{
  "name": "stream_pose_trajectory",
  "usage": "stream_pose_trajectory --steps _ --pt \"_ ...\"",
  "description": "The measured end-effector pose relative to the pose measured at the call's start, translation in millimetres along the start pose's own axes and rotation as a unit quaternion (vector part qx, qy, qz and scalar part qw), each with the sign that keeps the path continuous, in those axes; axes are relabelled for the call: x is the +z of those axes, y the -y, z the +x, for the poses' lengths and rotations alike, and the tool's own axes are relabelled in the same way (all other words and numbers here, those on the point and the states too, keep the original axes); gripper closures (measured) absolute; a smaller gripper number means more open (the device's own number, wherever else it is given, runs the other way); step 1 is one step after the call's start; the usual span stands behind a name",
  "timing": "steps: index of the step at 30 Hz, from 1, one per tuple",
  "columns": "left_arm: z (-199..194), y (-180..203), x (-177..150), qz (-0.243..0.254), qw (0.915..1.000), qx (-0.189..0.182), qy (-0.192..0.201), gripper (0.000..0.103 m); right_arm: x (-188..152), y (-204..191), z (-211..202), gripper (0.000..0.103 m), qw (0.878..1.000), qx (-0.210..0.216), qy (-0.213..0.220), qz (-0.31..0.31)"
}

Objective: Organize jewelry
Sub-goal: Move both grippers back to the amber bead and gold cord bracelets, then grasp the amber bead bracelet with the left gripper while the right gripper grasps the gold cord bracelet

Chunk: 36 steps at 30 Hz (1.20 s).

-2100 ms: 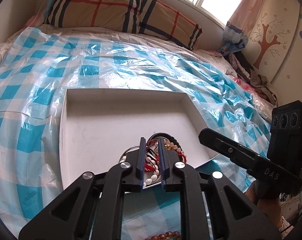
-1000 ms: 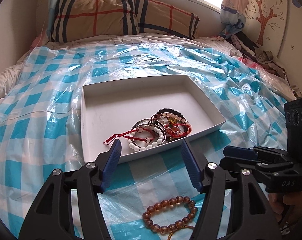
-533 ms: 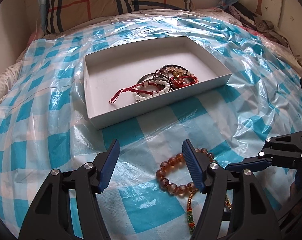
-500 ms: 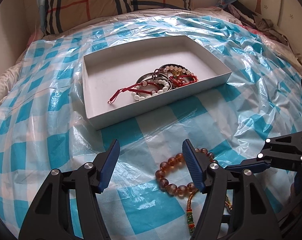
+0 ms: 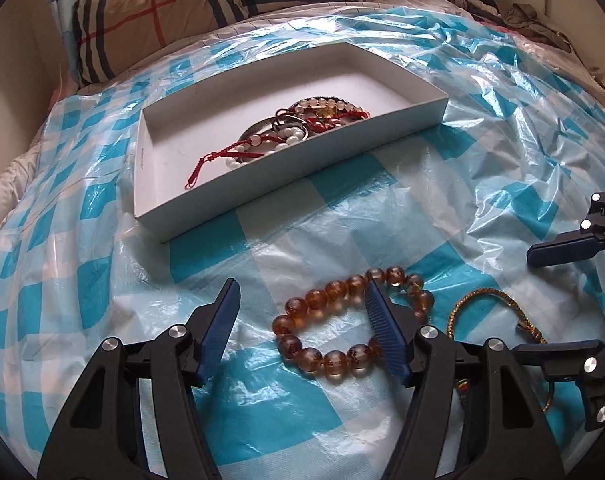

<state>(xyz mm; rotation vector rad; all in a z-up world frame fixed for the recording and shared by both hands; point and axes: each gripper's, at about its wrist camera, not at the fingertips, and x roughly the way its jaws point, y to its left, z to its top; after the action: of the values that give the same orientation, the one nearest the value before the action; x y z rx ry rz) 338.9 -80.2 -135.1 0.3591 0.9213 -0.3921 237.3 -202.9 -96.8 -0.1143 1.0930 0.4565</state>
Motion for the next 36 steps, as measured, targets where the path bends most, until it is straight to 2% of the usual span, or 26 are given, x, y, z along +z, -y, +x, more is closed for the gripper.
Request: stream_pose_trajectory --steps 2,5,7,9,12,14,17,20,22,28,32,36 --pt "1.1 7.8 -2.3 0.012 0.9999 0.006 0.001 0.042 -1.9 -5.4 1.2 0.042 1.0 -0.005 0.005 -0.011" --pt "-0.7 9.8 -5.3 0.005 0.9999 -0.01 0.001 0.054 -5.9 -7.8 2.5 0.042 1.0 -0.01 0.012 -0.012" --pt "-2.0 10.2 -7.3 -0.002 0.9997 -0.023 0.0 0.066 -7.1 -5.3 1.8 0.043 1.0 -0.005 0.017 -0.006" --pt "-4.3 13.3 -9.4 -0.002 0.9997 -0.024 -0.001 0.078 -9.5 -4.0 -0.6 0.055 1.0 -0.006 0.019 -0.004" --pt "-8.6 15.7 -13.6 -0.006 0.9995 -0.032 -0.003 0.082 -10.8 0.8 -2.3 0.066 1.0 -0.008 0.018 0.004" --pt "-11.7 16.0 -15.5 -0.009 0.9992 -0.038 -0.006 0.083 -11.6 4.4 -4.0 0.069 1.0 -0.008 0.018 0.011" --pt "-16.0 15.2 -17.5 -0.013 0.9988 -0.046 -0.011 0.083 -12.8 7.1 -6.2 0.069 1.0 -0.003 0.018 0.023" --pt "-20.1 12.7 -18.7 -0.019 0.9986 -0.048 -0.014 0.082 -11.8 4.5 -3.7 0.062 1.0 0.001 0.019 0.022" --pt "-23.8 9.5 -20.2 -0.021 0.9984 -0.05 -0.015 0.082 -11.2 3.1 -1.2 0.062 1.0 -0.001 0.021 0.019" --pt "-41.4 -27.3 -28.4 -0.06 0.9965 -0.057 0.002 0.067 -13.3 8.0 -3.7 0.062 0.999 0.007 0.024 0.026" --pt "-43.8 -47.6 -29.7 -0.072 0.9965 -0.042 0.004 0.066 -13.6 13.2 -4.8 0.062 0.998 0.022 0.031 0.043" --pt "-40.9 -44.4 -22.8 -0.069 0.9963 -0.051 0.009 0.066 -13.0 16.3 -5.7 0.062 0.998 0.03 0.038 0.05"
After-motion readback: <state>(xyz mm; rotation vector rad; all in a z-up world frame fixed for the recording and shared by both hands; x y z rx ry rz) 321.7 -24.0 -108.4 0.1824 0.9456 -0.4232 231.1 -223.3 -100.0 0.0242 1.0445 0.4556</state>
